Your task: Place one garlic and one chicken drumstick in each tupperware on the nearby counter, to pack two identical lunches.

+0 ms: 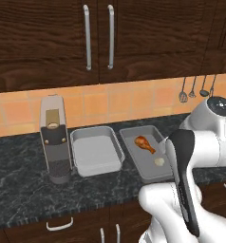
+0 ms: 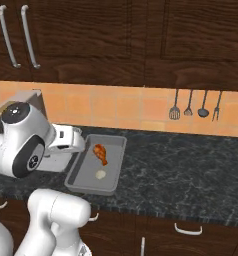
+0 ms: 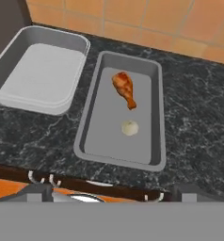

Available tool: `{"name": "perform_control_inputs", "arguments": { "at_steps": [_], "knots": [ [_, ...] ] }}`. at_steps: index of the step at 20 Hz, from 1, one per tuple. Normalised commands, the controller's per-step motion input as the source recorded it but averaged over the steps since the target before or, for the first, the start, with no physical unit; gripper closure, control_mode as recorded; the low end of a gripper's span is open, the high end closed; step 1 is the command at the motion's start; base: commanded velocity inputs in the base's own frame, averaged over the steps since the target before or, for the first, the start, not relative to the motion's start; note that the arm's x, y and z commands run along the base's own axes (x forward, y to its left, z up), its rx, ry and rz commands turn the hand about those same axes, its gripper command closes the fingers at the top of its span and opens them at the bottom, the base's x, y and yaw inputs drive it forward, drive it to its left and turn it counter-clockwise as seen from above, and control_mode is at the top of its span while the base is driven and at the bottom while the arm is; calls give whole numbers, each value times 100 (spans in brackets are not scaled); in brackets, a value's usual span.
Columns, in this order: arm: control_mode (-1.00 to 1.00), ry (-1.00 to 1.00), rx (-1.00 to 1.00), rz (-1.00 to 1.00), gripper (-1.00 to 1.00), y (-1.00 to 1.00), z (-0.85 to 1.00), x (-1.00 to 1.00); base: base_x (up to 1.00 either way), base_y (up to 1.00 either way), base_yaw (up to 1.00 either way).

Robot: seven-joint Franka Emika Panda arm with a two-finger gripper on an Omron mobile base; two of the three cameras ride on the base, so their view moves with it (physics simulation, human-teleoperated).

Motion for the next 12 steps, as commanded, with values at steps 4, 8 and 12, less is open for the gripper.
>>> {"name": "perform_control_inputs", "arguments": {
  "at_steps": [4,8,12],
  "knots": [
    [100,0,0,0,-100,0,0,0,-82,14,0],
    [100,0,0,0,-100,0,0,0,-100,-75,-13],
    [100,0,0,0,-100,0,0,0,-41,-100,-16]
  ]
}}
